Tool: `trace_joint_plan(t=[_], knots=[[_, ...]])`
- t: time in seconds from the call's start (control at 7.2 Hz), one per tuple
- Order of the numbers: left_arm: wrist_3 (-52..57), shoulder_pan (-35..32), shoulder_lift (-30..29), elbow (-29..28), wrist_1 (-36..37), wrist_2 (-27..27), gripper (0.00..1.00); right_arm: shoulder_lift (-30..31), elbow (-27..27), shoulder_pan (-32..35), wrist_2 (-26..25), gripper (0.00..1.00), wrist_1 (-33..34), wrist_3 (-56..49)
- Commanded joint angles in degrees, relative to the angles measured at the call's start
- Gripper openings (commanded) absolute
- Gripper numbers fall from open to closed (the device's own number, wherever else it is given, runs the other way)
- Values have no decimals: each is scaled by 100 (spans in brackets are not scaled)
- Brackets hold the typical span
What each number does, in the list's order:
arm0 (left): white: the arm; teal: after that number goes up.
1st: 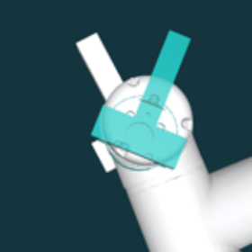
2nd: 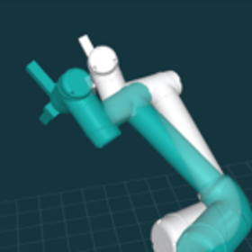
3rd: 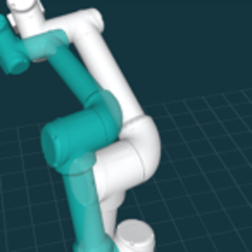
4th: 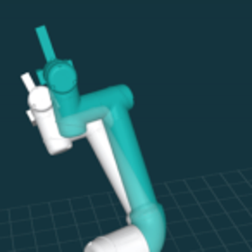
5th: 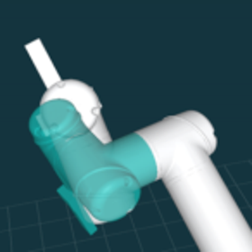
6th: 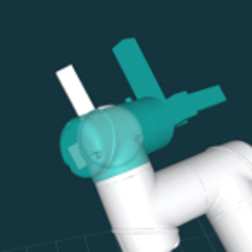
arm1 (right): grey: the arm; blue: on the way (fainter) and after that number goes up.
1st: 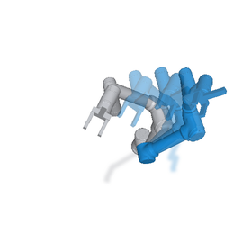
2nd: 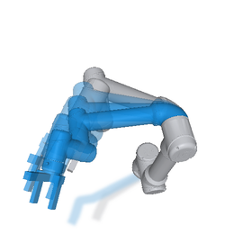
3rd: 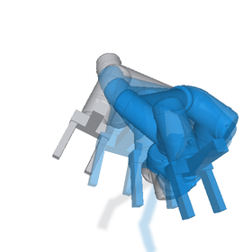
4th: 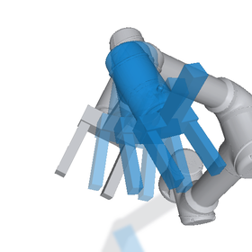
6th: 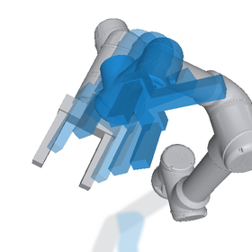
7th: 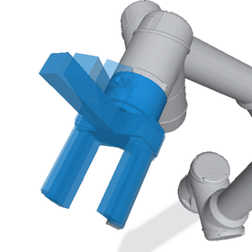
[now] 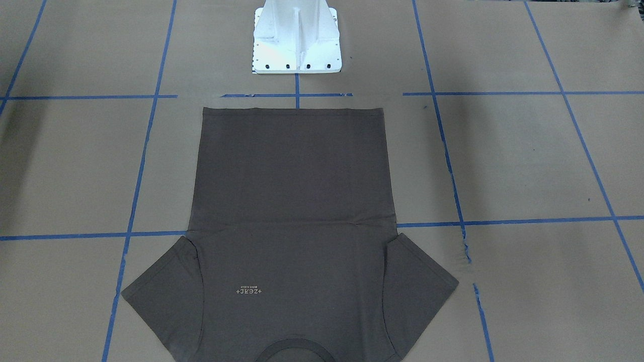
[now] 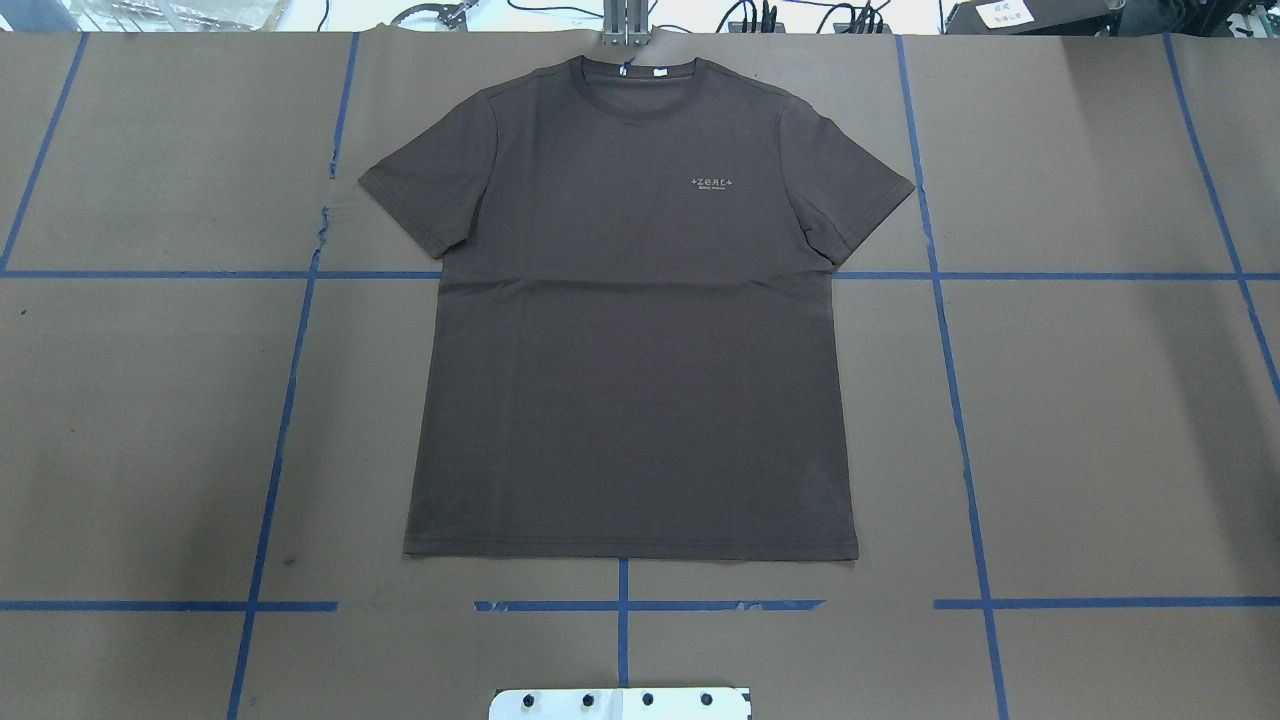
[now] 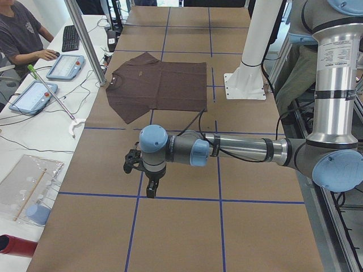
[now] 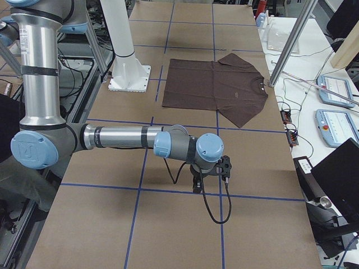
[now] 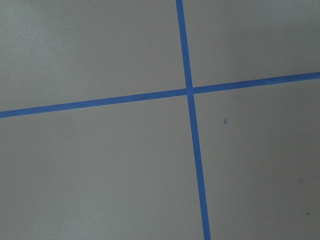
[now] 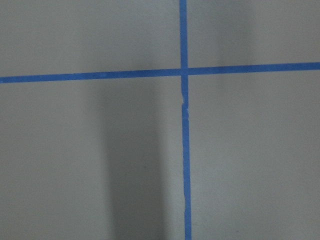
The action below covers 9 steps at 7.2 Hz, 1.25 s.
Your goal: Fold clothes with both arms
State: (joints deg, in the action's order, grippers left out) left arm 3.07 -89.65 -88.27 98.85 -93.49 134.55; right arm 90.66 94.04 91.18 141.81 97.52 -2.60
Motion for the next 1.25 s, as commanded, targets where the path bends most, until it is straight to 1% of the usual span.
trace_joint_plan(t=[0.0,0.14,0.28,0.42,0.56,0.69,0.83,0.97,1.11], knots=[[27,9,-234,460,-464,561,100,-494,-183,-222,162,100,-828,1218],[-25,9,-174,451,-947,607,100,-506,-298,-494,171,100,-970,1435],[-43,148,-304,382,-943,459,100,-645,-238,-897,171,100,-1145,1594],[-52,306,-549,337,-917,362,100,-916,-350,-1292,58,100,-1469,1813],[-34,316,-769,50,-978,353,100,-1337,-569,-1514,-317,100,-1716,2033],[-34,334,-797,-214,-1074,379,100,-1776,-954,-1829,-626,100,-1745,2235],[-208,334,-815,-286,-1232,353,100,-2320,-1845,-2059,-750,100,-2563,2498],[-393,325,-815,-217,-1355,352,100,-2577,-2559,-2461,-1108,100,-3989,3728],[-508,325,-841,-217,-1365,352,100,-2928,-2958,-2978,-1765,100,-4517,4619]])
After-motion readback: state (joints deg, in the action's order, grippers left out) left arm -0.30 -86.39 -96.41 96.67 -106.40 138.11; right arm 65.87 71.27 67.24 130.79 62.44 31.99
